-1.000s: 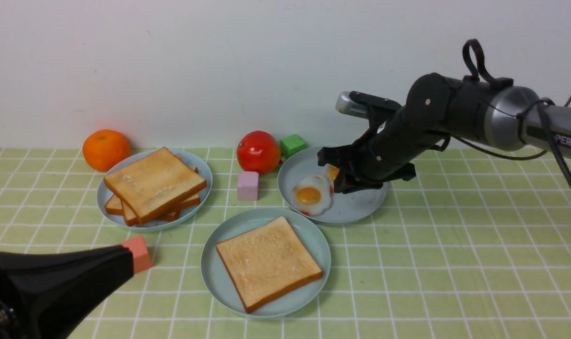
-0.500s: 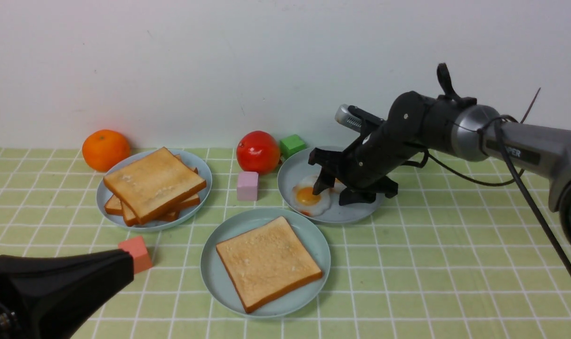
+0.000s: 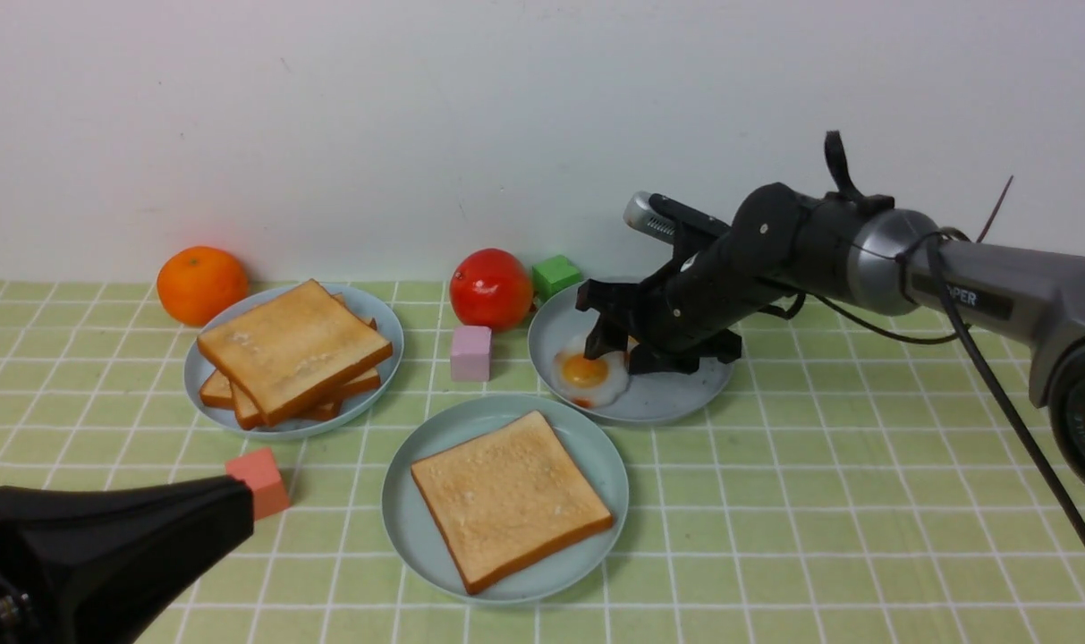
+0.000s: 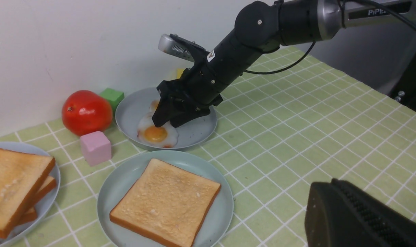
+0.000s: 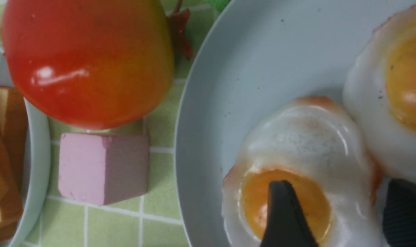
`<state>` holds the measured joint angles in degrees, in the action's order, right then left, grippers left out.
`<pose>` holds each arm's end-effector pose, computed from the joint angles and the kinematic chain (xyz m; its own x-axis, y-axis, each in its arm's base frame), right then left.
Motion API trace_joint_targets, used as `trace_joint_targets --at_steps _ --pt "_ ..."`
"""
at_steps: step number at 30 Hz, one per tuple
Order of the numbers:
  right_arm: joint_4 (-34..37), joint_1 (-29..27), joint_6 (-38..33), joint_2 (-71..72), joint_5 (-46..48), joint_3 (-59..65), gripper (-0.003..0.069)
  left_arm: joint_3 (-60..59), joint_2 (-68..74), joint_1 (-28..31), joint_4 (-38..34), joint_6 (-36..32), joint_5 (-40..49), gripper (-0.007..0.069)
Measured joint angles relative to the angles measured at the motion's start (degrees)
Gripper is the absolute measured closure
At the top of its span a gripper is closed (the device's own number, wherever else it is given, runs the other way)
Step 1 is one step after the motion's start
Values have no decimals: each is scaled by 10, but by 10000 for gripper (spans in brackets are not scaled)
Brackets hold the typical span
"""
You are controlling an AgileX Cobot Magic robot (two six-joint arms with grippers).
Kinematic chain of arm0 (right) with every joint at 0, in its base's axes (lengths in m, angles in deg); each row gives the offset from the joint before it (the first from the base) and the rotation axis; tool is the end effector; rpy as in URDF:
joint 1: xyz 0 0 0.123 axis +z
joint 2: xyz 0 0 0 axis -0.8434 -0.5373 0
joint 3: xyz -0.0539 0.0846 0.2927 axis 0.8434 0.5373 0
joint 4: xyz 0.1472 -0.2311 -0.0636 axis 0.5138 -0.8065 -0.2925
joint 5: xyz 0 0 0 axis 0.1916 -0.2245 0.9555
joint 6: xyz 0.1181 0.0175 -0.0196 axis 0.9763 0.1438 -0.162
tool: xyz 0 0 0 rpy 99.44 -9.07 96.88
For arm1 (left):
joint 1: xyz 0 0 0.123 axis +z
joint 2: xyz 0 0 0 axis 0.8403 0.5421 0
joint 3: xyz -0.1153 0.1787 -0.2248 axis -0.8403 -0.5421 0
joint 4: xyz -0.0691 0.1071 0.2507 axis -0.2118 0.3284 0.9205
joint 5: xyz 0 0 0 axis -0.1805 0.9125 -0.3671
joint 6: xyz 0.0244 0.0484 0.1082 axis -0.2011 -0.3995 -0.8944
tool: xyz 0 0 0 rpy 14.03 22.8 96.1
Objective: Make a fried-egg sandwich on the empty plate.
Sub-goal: Use the right arm to grab a fried egg
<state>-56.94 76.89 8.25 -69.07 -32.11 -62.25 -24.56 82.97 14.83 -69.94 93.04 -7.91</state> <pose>0.5297 0.2214 0.1334 -0.8843 0.1933 -0.4250 -0.0451 0.8707 0.4898 0.1088 -0.0991 0.3297 -0.2307 0.0238 -0.9727 0.6480 0.7495 -0.1353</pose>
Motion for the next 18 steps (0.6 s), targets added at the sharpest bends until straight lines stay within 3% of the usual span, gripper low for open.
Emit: trace_joint_targets --at_steps 11,18 --pt "1 0 -36 -8 -19 -2 368 0 0 0 0 0 4 630" --pt "2 0 -61 -13 -30 -2 475 0 0 0 -9 0 6 627"
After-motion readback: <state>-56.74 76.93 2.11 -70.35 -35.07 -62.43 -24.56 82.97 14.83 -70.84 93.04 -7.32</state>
